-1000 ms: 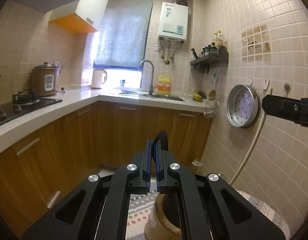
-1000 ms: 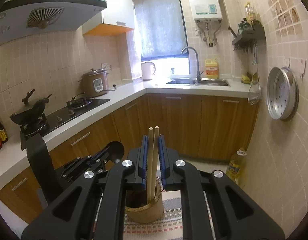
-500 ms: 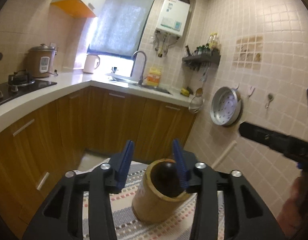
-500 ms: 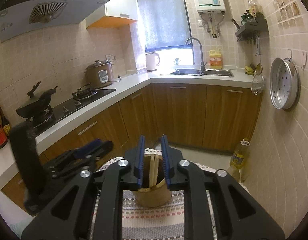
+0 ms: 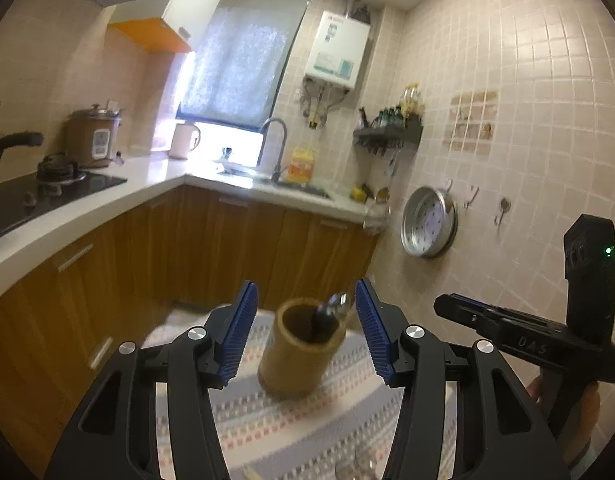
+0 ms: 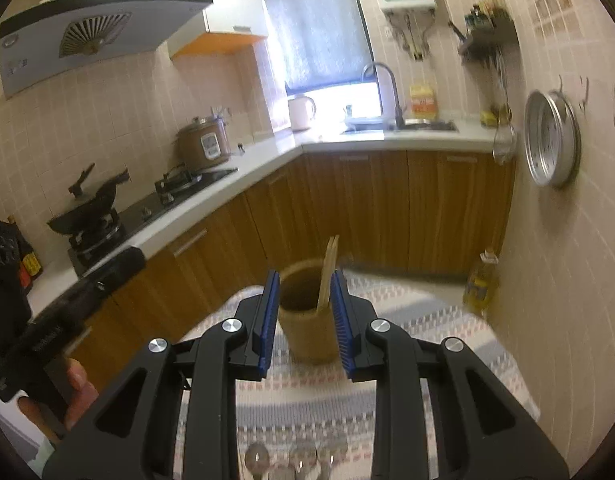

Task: Organize utensils
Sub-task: 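Move both open tools back to the utensils on the cloth, then grasp a single wooden chopstick with the left tool while the right tool grasps a clear spoon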

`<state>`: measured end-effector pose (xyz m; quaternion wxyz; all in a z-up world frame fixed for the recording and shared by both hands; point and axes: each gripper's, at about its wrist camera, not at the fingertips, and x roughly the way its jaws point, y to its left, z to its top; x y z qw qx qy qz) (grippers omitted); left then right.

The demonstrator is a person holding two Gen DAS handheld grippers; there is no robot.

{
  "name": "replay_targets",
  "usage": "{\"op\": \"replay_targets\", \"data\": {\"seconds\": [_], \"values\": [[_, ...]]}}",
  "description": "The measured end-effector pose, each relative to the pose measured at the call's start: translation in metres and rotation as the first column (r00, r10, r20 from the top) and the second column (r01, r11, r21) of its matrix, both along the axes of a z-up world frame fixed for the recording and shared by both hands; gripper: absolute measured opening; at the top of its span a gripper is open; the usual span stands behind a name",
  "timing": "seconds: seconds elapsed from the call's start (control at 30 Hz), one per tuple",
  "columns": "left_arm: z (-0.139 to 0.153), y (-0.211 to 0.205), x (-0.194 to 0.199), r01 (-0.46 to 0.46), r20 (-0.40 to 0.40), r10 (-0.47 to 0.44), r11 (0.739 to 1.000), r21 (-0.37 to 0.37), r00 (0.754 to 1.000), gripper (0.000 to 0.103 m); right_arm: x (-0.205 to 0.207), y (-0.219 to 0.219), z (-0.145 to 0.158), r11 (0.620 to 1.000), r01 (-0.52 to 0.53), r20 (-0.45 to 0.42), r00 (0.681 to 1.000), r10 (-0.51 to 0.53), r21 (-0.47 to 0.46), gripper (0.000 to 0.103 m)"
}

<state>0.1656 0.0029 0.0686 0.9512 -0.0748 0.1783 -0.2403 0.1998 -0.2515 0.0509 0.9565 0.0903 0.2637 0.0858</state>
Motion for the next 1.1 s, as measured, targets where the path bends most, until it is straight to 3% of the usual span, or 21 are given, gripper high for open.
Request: {"op": "replay_targets", "data": {"seconds": [0.2,0.33,0.5,0.63,0.73,0.83,0.97,1.1], "values": [[-0.034,0.006,-0.013,-0.005,-0.138,0.01,0.999,0.033,0.99,0.05,-0.005,-0.001,-0.065,1.0,-0.006,-0.188,0.982,0.007,0.007,0.024],[-0.068,0.012,-0.013,-0.015,-0.267,0.028,0.999,0.052,0.963,0.05,-0.006,0.0,-0.104,0.999,-0.026,-0.304,0.952,0.03,0.019,0.024],[-0.114,0.021,-0.002,-0.014,-0.444,0.032,0.999,0.045,0.896,0.049,-0.004,-0.008,-0.146,0.997,-0.035,-0.43,0.901,0.058,0.062,0.024],[-0.149,0.025,0.004,-0.005,-0.561,0.026,0.999,0.039,0.828,0.049,0.007,-0.017,-0.17,0.992,-0.041,-0.503,0.859,0.096,0.121,0.024],[-0.172,0.027,0.009,0.005,-0.631,0.001,1.0,0.006,0.776,0.049,0.016,-0.021,-0.186,0.984,-0.056,-0.552,0.822,0.142,0.169,0.024],[-0.192,0.034,0.013,-0.007,-0.689,-0.036,0.998,-0.059,0.724,0.046,0.023,-0.019,-0.191,0.98,-0.089,-0.559,0.81,0.176,0.178,0.024],[-0.194,0.033,0.011,-0.027,-0.682,-0.01,0.999,-0.043,0.731,0.044,0.03,-0.017,-0.191,0.982,-0.099,-0.553,0.815,0.173,0.16,0.024],[-0.189,0.016,0.014,-0.035,-0.67,0.048,0.999,0.033,0.74,0.042,0.041,-0.014,-0.191,0.981,-0.13,-0.558,0.808,0.188,0.142,0.024]]}}
